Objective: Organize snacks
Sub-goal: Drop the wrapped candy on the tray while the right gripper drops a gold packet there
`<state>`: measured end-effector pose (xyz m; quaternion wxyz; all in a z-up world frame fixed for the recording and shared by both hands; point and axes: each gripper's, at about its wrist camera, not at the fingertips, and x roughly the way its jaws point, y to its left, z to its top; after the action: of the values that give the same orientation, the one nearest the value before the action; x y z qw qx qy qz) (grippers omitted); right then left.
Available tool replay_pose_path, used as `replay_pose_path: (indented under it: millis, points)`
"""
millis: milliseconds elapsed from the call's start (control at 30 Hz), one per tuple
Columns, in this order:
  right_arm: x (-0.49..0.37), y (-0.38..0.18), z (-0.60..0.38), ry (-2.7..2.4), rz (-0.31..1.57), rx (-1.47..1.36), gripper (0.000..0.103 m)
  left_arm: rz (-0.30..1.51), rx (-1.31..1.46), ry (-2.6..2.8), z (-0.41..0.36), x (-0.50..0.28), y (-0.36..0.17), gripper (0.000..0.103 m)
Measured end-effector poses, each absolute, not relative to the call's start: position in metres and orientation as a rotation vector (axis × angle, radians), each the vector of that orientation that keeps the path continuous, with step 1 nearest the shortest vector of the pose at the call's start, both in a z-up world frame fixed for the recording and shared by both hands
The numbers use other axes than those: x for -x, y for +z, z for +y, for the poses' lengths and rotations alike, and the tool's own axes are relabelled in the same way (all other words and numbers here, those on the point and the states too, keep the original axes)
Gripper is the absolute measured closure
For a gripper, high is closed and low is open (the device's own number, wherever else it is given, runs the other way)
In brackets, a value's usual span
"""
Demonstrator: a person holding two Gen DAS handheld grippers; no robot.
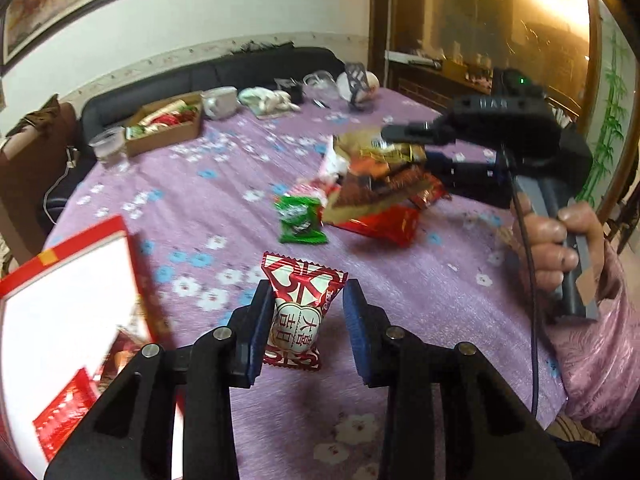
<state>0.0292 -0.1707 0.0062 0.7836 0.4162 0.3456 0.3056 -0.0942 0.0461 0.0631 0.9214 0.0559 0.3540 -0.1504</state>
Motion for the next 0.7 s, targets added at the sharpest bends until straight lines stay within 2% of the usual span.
replay_pose_path:
  millis: [367,700]
  points:
    - [-0.023,0.008,-0.097,0.796,0.819,-0.925,0.082,0.683,-0.085,-0.199,0.089,0.11,0.074,0.07]
    - [-0.022,0.008,0.007,0.859,0.95,-0.845,0.082,0.674,0.024,-0.024,0.166,0.119,0.072,0.07]
